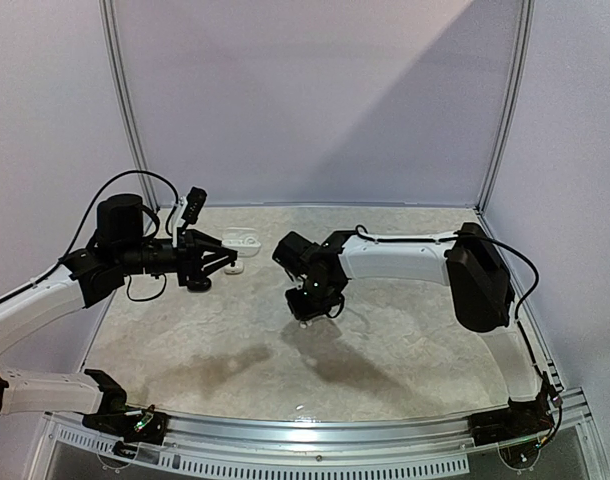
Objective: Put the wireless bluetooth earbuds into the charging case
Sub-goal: Pick up the left earbud from the center of the board.
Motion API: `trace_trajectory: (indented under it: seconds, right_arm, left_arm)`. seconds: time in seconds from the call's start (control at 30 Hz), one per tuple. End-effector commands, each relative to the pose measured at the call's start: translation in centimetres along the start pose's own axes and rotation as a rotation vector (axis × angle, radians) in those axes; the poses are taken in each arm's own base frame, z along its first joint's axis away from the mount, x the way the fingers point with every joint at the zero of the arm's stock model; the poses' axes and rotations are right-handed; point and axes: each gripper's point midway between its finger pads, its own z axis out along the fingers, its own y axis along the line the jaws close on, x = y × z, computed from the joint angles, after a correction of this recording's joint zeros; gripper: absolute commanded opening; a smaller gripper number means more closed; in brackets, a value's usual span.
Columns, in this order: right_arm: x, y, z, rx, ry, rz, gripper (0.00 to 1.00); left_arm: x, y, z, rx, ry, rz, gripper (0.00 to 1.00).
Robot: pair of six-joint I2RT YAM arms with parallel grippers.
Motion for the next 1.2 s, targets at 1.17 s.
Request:
trace_trajectory:
  seconds: [1.17]
  right_arm:
    - [1.0,-1.1,-4.9,0.049,-0.078,0.005,0.0]
  left_arm:
    - [-0.6,1.8,-0.4,-0.1,-0.046,0.025,0.0]
